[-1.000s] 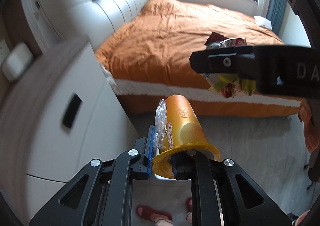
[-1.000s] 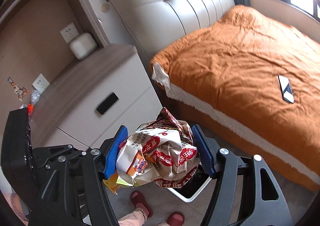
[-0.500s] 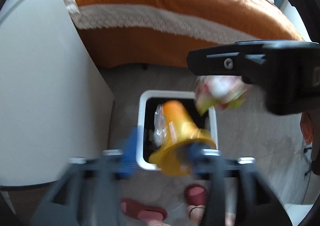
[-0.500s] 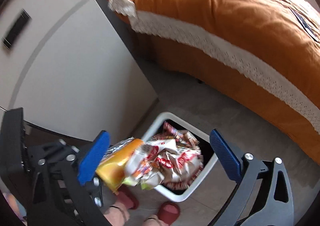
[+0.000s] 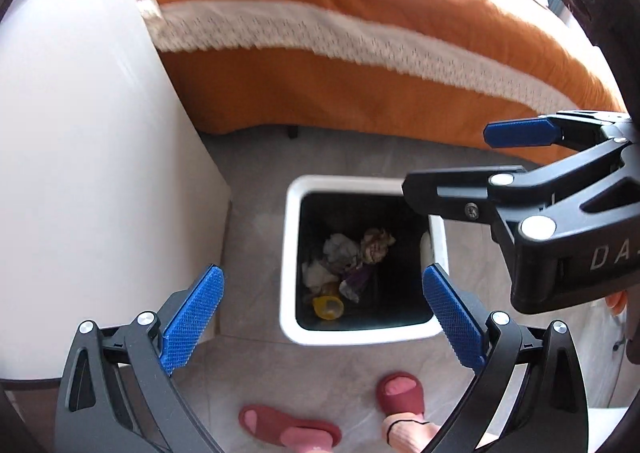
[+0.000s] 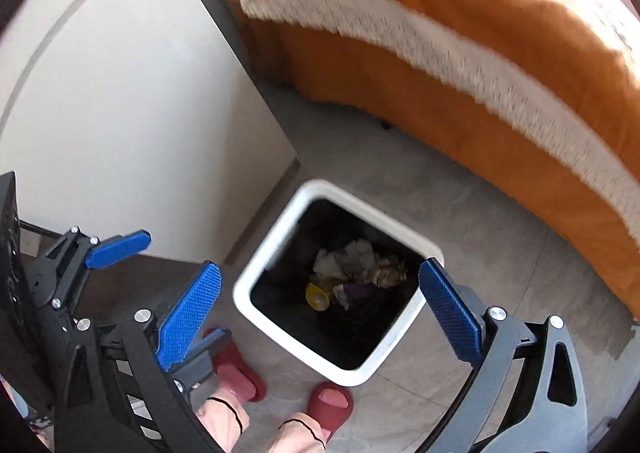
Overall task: Collect trash
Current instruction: 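Open both tools over the white bin to drop cup and wrapper, then move both open tools back to the desk toward the remaining trash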
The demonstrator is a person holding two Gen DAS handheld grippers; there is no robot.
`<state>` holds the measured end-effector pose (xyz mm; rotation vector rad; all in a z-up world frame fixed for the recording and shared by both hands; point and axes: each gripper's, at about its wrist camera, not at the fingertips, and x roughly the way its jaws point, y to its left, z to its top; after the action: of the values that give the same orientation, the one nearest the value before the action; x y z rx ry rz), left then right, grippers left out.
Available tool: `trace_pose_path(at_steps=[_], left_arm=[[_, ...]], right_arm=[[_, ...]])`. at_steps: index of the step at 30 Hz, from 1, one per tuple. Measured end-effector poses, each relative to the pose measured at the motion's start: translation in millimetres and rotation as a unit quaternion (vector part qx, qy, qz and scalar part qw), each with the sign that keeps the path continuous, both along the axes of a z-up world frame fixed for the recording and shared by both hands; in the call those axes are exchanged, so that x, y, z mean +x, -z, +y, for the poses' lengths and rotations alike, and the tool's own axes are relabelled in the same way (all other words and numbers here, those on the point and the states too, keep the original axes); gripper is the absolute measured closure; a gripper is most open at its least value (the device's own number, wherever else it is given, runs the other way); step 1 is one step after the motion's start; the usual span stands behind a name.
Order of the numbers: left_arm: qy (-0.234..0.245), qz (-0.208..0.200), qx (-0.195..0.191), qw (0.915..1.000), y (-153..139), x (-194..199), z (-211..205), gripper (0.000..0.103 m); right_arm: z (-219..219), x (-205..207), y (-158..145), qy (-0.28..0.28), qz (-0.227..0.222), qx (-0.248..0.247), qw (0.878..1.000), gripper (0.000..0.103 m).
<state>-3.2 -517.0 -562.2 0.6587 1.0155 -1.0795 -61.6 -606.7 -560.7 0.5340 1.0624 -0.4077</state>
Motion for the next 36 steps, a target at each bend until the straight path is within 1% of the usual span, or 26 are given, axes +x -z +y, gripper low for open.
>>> trace_pose_path(at_steps=[2,4,5,8,11,14,16,19,20,23,25,26,29,32,35,36], left_arm=[[-0.005,-0.002,-0.010,0.9999,-22,3,2,0.005],[-0.016,-0.007,-0.027,0.9995,-55,7,5,0.005],[-0.021,-0.008,-0.034,0.9992,-68,7,7,0.005],[-0.040,-0.016,-0.061,0.9972,-119,16,14,0.005],[-0.054,-0.021,-0.080,0.9951,-160,22,23,0.005],[-0.068,-0.040,-0.093,0.9925,-196,25,31,0.005],[-0.080,-0.050,-0.107,0.9897,-226,27,40,0.005],[-0.103,-0.061,-0.129,0.9845,-267,31,56,0.005],[-0.115,-0.065,-0.138,0.9817,-284,34,63,0.005],[-0.141,-0.078,-0.159,0.9740,-322,40,82,0.005],[-0.162,-0.095,-0.167,0.9678,-349,44,100,0.005],[-0.176,-0.107,-0.173,0.9633,-363,47,111,0.005],[-0.206,-0.128,-0.179,0.9536,-388,57,137,0.005],[-0.246,-0.160,-0.178,0.9393,-413,68,173,0.005],[-0.280,-0.181,-0.170,0.9274,-426,79,203,0.005],[-0.297,-0.192,-0.166,0.9207,-430,83,216,0.005]], right_arm=[[-1,4,-21,-0.002,-0.008,-0.008,1.000,0.004],[1,7,-56,-0.004,-0.024,-0.022,0.999,0.004],[1,9,-75,-0.006,-0.033,-0.030,0.999,0.004],[3,11,-122,-0.010,-0.056,-0.056,0.997,0.004],[7,12,-179,-0.014,-0.084,-0.082,0.993,0.004],[14,11,-219,-0.018,-0.108,-0.096,0.989,0.004],[22,11,-248,-0.021,-0.124,-0.111,0.986,0.004],[32,13,-280,-0.033,-0.135,-0.123,0.983,0.004],[35,14,-292,-0.038,-0.140,-0.126,0.981,0.004],[53,21,-333,-0.061,-0.167,-0.136,0.975,0.004],[65,27,-355,-0.079,-0.184,-0.140,0.970,0.004],[75,33,-368,-0.092,-0.195,-0.142,0.966,0.004],[102,49,-393,-0.128,-0.219,-0.147,0.956,0.004],[137,72,-418,-0.176,-0.250,-0.145,0.941,0.004],[167,92,-433,-0.214,-0.268,-0.143,0.928,0.004],[179,100,-438,-0.230,-0.274,-0.140,0.923,0.004]])
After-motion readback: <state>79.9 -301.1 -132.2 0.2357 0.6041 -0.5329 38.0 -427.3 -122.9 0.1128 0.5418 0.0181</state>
